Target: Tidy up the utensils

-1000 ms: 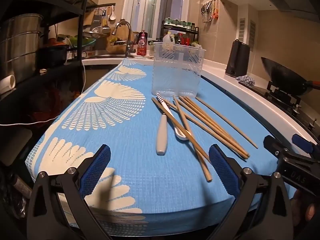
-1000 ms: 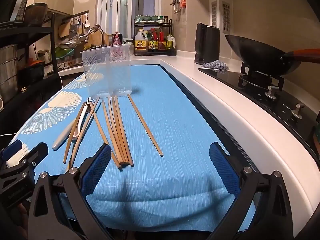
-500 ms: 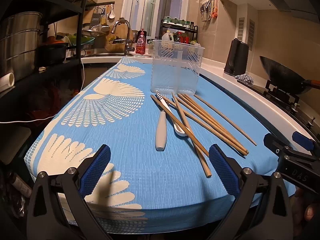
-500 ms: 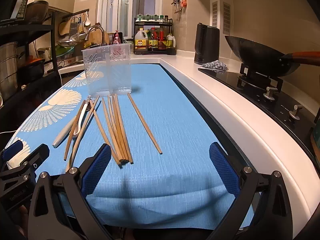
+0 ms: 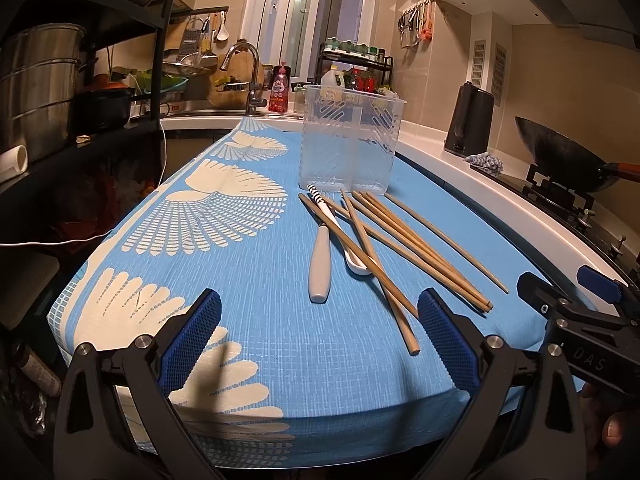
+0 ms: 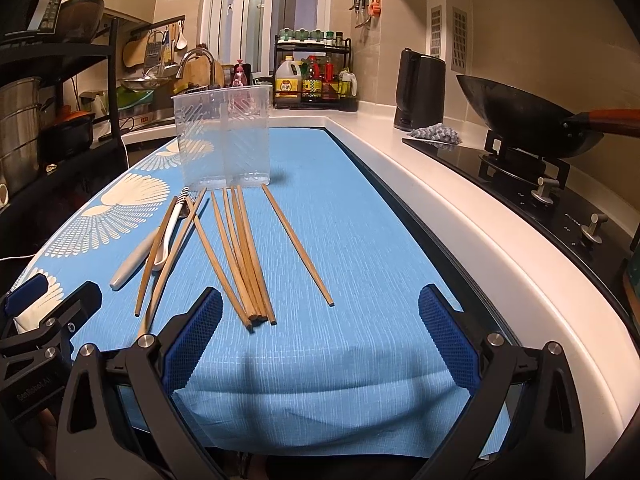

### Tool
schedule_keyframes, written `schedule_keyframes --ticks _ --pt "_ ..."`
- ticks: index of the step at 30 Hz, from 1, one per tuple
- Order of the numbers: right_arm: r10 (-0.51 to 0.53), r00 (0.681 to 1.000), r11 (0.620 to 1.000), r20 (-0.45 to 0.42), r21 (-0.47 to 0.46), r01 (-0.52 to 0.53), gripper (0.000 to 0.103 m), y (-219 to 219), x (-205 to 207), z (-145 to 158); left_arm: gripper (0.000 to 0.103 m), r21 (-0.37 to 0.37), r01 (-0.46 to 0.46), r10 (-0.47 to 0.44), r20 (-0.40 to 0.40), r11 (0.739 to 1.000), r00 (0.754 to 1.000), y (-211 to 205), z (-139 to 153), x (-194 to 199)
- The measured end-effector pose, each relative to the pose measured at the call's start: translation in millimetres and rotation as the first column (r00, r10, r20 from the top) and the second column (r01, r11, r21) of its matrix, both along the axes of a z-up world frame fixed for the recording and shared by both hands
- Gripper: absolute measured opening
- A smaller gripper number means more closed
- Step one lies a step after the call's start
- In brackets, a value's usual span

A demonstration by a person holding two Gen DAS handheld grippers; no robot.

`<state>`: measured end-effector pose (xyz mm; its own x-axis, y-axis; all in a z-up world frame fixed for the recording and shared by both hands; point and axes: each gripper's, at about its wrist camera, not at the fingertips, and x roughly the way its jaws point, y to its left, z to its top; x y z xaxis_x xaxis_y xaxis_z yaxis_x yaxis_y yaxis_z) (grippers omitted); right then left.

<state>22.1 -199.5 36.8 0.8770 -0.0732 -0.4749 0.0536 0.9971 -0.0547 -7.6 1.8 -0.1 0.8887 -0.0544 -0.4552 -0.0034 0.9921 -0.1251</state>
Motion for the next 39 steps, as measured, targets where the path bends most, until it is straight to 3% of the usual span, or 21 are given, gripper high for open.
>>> schedule_keyframes --ticks 39 --pt "0.008 1.0 1.0 0.009 0.0 -0.008 0.096 5.0 -0.8 0.3 0.096 0.012 0.012 -0.012 0.03 1.0 0.999 -3.1 4.6 -5.5"
